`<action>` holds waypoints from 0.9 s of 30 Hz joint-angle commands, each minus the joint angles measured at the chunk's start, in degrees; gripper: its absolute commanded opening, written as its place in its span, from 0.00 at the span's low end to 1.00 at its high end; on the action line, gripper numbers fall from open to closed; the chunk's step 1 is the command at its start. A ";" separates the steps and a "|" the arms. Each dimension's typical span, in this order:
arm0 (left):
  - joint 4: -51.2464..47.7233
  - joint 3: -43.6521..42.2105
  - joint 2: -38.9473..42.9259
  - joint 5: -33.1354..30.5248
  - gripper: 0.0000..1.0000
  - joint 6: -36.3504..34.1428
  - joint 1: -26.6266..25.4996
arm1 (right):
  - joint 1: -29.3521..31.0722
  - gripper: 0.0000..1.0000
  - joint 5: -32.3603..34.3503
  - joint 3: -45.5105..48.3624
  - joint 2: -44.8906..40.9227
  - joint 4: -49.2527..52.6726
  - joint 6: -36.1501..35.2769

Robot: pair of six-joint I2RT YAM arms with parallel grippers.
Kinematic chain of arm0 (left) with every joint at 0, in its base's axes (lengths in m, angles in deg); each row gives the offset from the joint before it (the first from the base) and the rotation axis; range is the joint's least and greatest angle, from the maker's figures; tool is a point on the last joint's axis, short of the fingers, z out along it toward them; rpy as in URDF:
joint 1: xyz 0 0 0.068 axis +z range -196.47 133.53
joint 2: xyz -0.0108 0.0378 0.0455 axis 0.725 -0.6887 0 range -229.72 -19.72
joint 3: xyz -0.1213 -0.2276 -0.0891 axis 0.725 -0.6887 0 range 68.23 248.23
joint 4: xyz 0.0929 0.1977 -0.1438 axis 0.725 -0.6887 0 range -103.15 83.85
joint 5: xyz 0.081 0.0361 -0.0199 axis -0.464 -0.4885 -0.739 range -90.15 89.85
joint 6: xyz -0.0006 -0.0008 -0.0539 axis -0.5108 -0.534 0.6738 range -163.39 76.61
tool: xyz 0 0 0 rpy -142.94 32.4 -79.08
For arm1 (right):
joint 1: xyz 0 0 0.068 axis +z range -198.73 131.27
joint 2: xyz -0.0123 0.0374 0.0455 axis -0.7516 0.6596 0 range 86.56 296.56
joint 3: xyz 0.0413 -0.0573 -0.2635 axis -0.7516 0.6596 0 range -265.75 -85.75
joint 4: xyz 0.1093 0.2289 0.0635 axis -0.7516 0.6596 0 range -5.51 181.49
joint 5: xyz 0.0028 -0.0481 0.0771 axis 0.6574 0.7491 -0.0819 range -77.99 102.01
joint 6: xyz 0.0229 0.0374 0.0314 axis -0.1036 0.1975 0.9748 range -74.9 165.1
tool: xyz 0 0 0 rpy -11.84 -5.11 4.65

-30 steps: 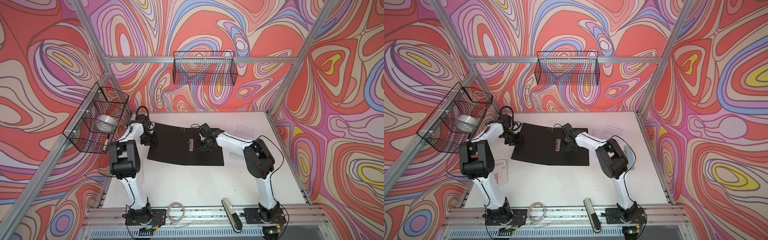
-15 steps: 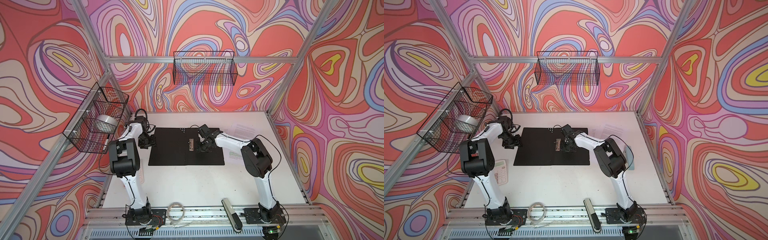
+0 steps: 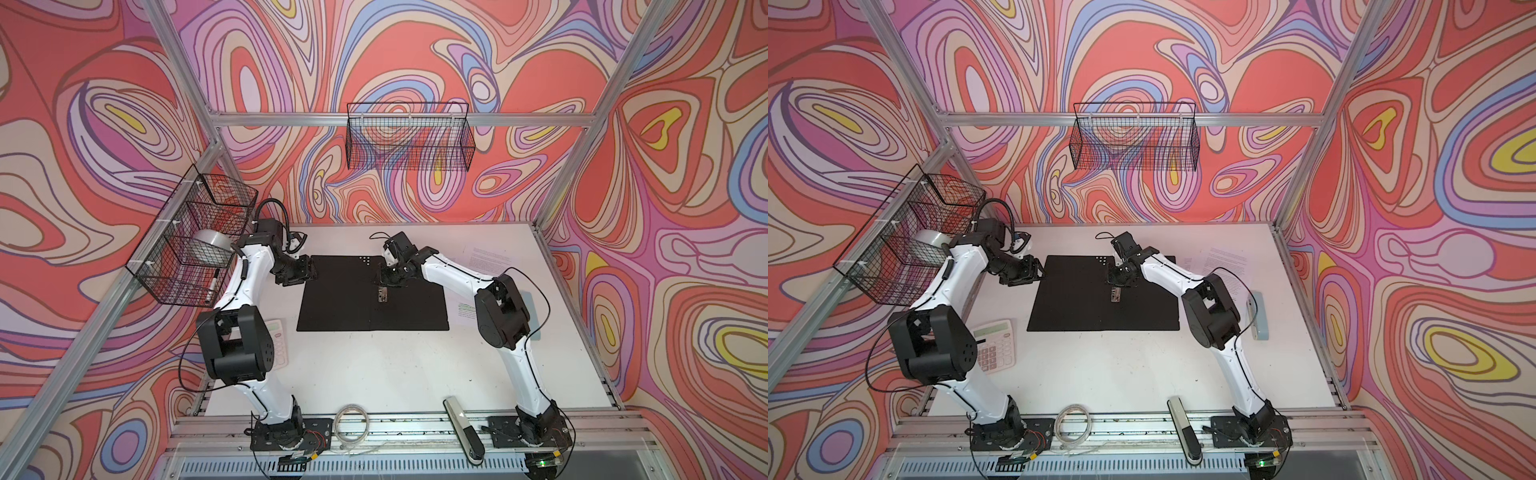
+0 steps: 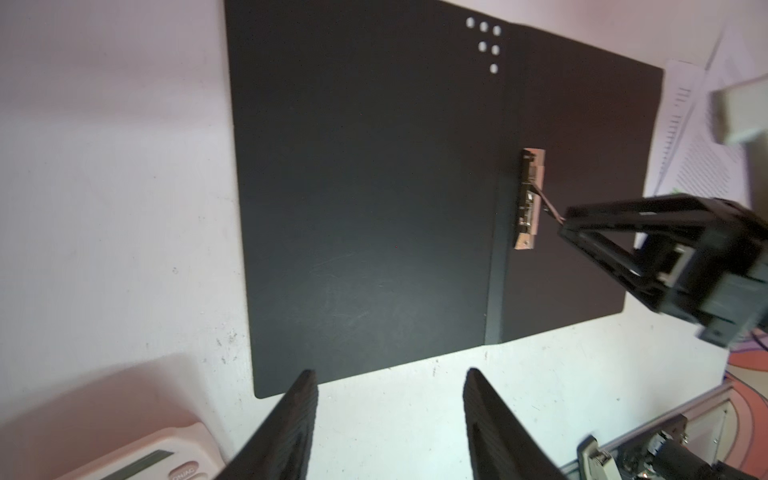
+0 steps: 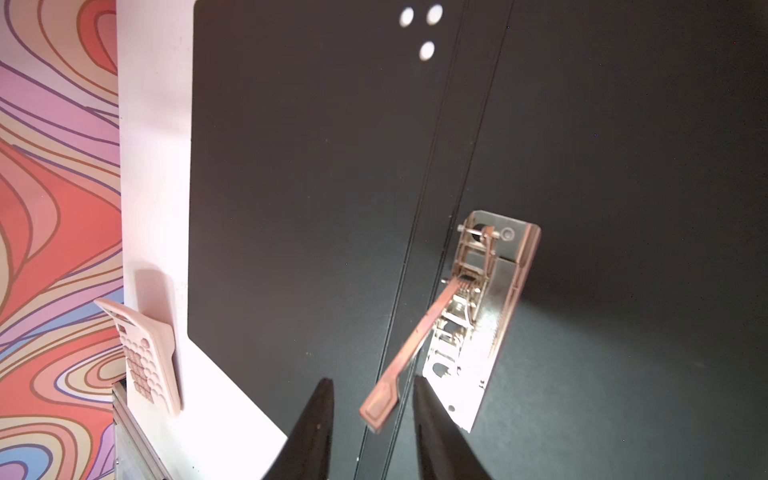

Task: Put the files into the folder
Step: 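Lower the cover flat with the left gripper while the right gripper lifts away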

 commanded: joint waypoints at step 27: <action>0.04 -4.32 9.73 6.26 0.43 -7.46 -0.23 | -0.06 0.07 -1.45 8.93 -4.33 0.30 0.54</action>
